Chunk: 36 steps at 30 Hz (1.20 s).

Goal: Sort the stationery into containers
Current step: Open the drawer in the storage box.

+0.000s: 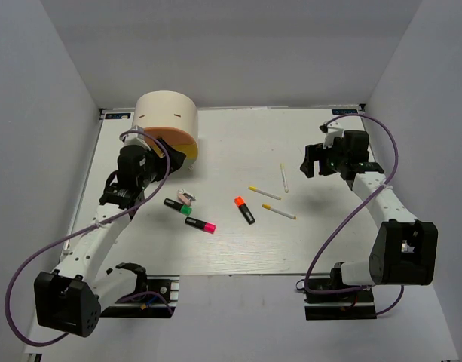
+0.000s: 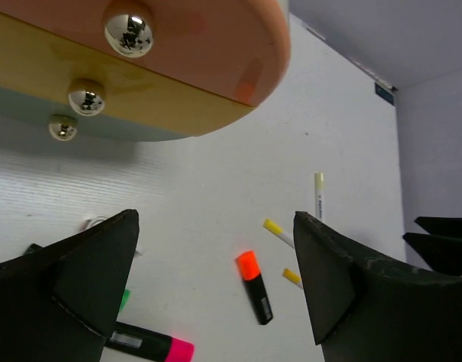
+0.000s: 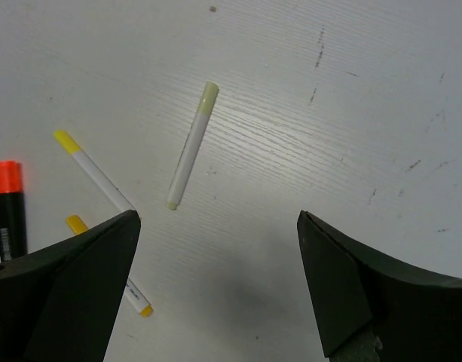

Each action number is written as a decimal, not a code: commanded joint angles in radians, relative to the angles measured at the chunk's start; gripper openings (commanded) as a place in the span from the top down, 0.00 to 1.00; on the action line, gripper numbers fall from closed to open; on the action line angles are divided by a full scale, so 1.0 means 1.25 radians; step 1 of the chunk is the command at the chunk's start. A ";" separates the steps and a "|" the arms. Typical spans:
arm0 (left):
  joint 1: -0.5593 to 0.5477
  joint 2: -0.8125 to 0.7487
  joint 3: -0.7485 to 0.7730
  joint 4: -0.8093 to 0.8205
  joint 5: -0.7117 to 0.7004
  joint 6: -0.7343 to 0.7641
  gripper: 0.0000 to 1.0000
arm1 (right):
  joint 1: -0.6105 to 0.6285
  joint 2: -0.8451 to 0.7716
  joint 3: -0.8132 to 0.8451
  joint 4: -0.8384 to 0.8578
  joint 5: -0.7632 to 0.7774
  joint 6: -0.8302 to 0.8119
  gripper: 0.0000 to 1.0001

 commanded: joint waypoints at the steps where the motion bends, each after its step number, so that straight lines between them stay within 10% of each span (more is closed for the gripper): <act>1: 0.007 -0.030 -0.015 0.055 0.049 -0.076 0.07 | 0.000 -0.010 0.035 -0.018 -0.079 -0.028 0.10; 14: 0.065 -0.153 -0.173 0.041 -0.049 -0.234 0.22 | -0.001 0.007 0.043 -0.137 -0.098 -0.274 0.10; 22: 0.170 -0.121 -0.326 0.277 0.122 -0.341 0.45 | 0.000 0.062 0.088 -0.235 -0.203 -0.327 0.12; 23: 0.184 -0.121 -0.335 0.289 0.152 -0.341 0.52 | 0.000 0.062 0.091 -0.246 -0.231 -0.344 0.22; 24: 0.209 -0.128 -0.344 0.289 0.165 -0.352 0.55 | 0.001 0.058 0.087 -0.243 -0.243 -0.344 0.86; 25: 0.222 -0.129 -0.344 0.300 0.177 -0.352 0.58 | 0.003 0.056 0.085 -0.242 -0.253 -0.335 1.00; 27: 0.257 -0.120 -0.351 0.331 0.208 -0.361 0.58 | 0.004 0.048 0.061 -0.209 -0.271 -0.319 1.00; 31: 0.291 -0.061 -0.372 0.531 0.286 -0.418 0.47 | 0.003 0.040 0.035 -0.166 -0.297 -0.286 0.57; 36: 0.305 0.075 -0.330 0.718 0.341 -0.451 0.43 | 0.005 0.056 0.035 -0.149 -0.305 -0.277 0.57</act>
